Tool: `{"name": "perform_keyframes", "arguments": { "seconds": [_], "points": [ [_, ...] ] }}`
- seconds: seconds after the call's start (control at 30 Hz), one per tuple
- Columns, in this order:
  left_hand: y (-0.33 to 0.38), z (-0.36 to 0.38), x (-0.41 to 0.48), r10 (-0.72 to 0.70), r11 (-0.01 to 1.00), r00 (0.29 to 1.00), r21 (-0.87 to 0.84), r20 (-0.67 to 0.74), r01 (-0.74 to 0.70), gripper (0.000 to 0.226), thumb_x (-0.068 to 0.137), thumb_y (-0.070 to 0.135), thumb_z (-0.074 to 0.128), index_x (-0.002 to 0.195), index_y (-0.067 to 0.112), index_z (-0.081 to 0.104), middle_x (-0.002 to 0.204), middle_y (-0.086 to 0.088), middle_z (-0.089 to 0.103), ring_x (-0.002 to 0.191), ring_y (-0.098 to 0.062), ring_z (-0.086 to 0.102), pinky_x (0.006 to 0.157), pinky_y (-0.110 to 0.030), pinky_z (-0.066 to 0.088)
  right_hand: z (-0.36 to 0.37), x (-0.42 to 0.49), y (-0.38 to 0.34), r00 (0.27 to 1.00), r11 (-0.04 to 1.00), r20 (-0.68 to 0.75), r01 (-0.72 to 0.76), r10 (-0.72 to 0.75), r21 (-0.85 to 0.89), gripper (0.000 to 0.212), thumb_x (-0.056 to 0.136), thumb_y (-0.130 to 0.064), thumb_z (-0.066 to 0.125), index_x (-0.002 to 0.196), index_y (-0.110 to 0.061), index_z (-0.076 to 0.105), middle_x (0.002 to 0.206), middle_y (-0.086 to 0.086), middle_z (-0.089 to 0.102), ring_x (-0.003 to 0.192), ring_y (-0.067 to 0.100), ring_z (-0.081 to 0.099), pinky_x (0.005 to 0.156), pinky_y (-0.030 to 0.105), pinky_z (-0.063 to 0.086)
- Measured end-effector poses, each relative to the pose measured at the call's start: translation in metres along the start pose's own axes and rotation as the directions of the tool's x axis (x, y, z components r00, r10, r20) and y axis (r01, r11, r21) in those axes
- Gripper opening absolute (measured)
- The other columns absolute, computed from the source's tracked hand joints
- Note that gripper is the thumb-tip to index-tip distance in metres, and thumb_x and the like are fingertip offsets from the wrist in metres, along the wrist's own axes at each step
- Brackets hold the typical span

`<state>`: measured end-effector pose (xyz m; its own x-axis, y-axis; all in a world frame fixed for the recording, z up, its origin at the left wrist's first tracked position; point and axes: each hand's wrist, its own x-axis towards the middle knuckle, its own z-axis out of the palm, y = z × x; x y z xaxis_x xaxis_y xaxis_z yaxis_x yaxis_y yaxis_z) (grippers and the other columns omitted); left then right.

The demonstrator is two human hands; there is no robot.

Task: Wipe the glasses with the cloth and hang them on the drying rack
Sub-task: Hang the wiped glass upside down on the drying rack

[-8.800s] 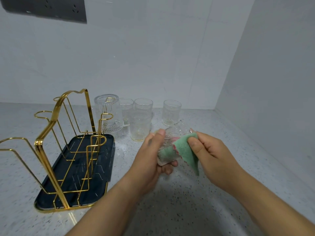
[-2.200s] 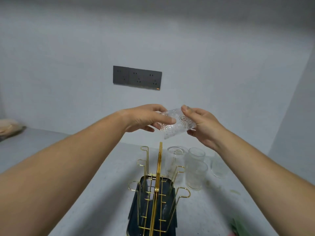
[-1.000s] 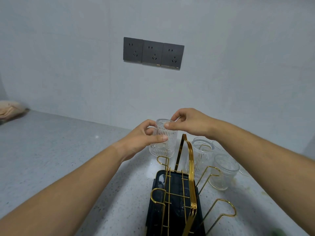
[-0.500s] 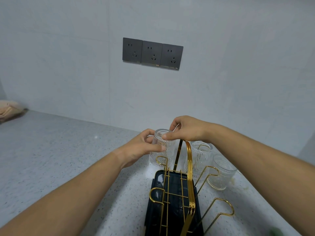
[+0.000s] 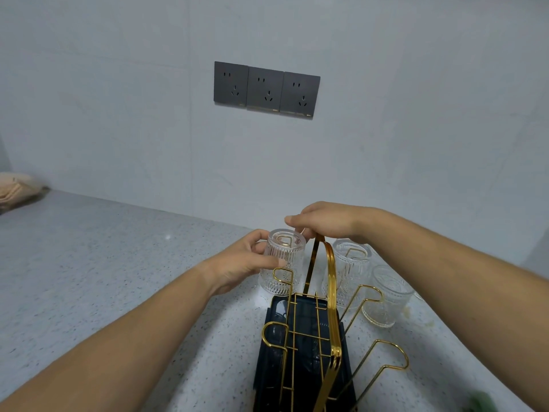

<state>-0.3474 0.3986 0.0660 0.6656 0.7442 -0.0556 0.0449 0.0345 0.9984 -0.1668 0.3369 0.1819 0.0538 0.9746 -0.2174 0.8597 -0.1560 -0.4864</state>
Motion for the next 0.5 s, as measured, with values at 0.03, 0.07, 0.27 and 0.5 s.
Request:
{"name": "perform_keyframes", "arguments": {
  "seconds": [0.03, 0.07, 0.27, 0.5],
  "points": [
    [0.000, -0.001, 0.000, -0.005, 1.000, 1.000, 0.003, 0.002, 0.005, 0.056, 0.089, -0.009, 0.073, 0.139, 0.005, 0.051, 0.118, -0.013, 0.078, 0.107, -0.020, 0.072, 0.093, -0.033, 0.050, 0.000, 0.000, 0.000, 1.000, 1.000, -0.001, -0.002, 0.002, -0.003, 0.045, 0.104, -0.054, 0.044, 0.111, -0.016, 0.067, 0.113, 0.003, 0.071, 0.117, 0.018, 0.053, 0.118, 0.049, 0.034],
    [0.001, -0.001, 0.001, -0.008, 1.000, 1.000, 0.006, 0.006, 0.008, 0.057, 0.089, -0.010, 0.072, 0.140, 0.005, 0.051, 0.122, -0.016, 0.076, 0.110, -0.021, 0.071, 0.096, -0.034, 0.050, 0.001, 0.000, 0.001, 1.000, 1.000, -0.001, 0.000, 0.000, -0.006, 0.043, 0.105, -0.054, 0.044, 0.109, -0.018, 0.066, 0.114, 0.004, 0.071, 0.116, 0.018, 0.053, 0.117, 0.048, 0.035],
    [0.009, -0.002, -0.001, 0.005, 1.000, 0.999, 0.021, 0.046, -0.006, 0.069, 0.080, 0.001, 0.081, 0.141, 0.017, 0.053, 0.131, -0.015, 0.074, 0.128, -0.030, 0.066, 0.110, -0.040, 0.047, -0.001, -0.002, 0.005, 1.000, 1.000, -0.017, -0.013, 0.013, 0.024, 0.058, 0.104, -0.058, 0.042, 0.135, -0.012, 0.059, 0.128, 0.008, 0.071, 0.128, 0.021, 0.050, 0.115, 0.044, 0.033],
    [0.055, 0.007, -0.013, 0.126, 0.991, 0.982, 0.065, -0.138, -0.118, 0.061, 0.075, 0.048, 0.081, 0.131, 0.032, 0.062, 0.131, -0.002, 0.072, 0.129, -0.018, 0.063, 0.123, -0.047, 0.034, -0.021, -0.022, 0.021, 0.983, 0.990, -0.183, 0.032, -0.007, 0.135, 0.057, 0.104, -0.058, 0.041, 0.134, -0.013, 0.060, 0.126, 0.005, 0.070, 0.124, 0.020, 0.059, 0.098, 0.033, 0.038]
  ]
}}
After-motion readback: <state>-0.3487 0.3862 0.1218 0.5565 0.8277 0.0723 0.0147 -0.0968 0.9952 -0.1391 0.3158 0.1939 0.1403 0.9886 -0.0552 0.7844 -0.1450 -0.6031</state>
